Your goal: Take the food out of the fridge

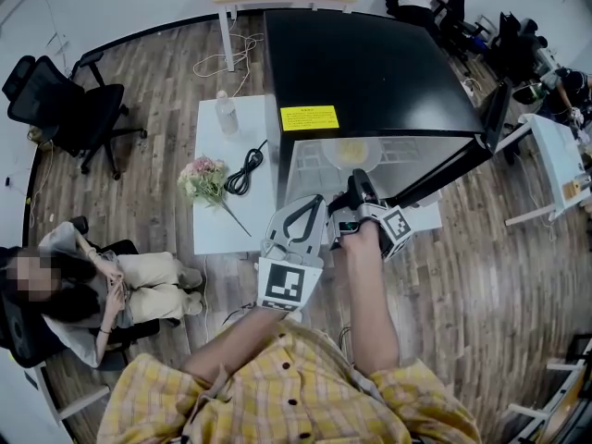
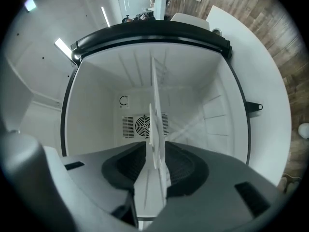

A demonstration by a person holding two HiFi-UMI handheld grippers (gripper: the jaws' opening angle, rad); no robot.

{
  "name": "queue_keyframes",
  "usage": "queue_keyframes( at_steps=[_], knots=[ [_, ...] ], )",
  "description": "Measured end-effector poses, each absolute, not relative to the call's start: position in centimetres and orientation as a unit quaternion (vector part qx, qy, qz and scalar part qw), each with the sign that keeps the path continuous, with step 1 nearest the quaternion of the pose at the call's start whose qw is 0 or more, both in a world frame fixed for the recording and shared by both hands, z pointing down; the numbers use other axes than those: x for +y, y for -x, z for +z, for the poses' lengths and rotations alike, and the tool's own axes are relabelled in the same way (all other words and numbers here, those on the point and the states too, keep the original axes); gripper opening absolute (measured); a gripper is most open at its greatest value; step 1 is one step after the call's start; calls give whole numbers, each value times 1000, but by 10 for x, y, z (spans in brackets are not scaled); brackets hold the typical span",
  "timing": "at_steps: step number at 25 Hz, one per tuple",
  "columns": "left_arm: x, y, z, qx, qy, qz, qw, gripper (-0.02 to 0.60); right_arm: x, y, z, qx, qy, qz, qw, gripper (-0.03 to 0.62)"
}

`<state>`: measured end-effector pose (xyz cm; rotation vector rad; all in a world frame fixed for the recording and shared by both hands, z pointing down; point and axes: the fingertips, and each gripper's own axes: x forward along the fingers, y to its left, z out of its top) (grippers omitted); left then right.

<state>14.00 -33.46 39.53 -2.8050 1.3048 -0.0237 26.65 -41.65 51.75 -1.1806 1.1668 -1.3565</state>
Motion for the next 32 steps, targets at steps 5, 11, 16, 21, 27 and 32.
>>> queue_keyframes(
  at_steps=[5, 11, 16, 21, 27, 32],
  knots=[
    [-339, -137, 397, 426, 904, -7, 22, 8, -430, -270, 517, 473, 492, -558, 473, 117],
    [-336, -135, 398, 425, 905, -6, 18, 8, -433, -274, 518, 468, 502, -555, 471, 41],
    [-335, -133, 395, 425, 905, -5, 18, 8, -435, -274, 518, 467, 507, -557, 463, 26],
    [-331, -133, 395, 425, 905, -6, 19, 8, -426, -271, 517, 461, 496, -562, 474, 18],
    [-323, -135, 395, 426, 905, -5, 19, 8, -411, -269, 504, 467, 490, -557, 481, 18],
    [-315, -136, 394, 426, 905, -2, 18, 8, -395, -269, 497, 465, 488, -559, 483, 18]
  ],
)
